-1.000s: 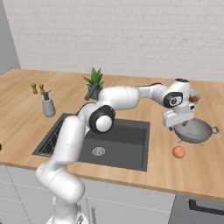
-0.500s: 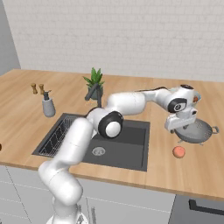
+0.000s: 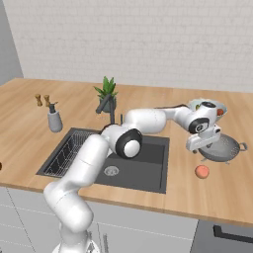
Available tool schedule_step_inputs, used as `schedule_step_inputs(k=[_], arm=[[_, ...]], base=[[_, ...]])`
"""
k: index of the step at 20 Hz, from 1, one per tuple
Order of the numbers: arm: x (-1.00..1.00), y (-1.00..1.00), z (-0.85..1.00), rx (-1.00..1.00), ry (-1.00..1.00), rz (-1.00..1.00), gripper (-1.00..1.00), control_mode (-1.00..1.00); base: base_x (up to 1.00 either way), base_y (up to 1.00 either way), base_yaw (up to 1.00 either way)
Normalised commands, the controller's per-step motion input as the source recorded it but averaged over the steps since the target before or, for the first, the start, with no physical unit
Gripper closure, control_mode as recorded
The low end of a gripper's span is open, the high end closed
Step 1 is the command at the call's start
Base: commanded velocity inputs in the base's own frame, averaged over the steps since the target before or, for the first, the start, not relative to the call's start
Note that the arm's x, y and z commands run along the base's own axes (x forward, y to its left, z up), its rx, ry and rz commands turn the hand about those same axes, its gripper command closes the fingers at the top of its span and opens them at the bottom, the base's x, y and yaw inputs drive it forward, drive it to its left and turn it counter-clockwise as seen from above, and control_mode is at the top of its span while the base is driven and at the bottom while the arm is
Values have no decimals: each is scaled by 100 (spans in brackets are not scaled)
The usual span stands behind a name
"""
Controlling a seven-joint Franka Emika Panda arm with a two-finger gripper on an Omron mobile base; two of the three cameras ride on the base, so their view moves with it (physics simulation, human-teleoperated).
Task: Put the colander in the sink, put the peach, apple in the colander, and turn on the sink faucet and pour water over the colander.
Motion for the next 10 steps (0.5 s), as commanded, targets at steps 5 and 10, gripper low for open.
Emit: schedule_step_inputs(k=[5, 10], arm=[[-7, 0, -40, -8, -3, 0, 100, -100], [-16, 1, -28, 0, -8, 1, 100, -100]], base=[[0, 0, 0], [0, 0, 0]])
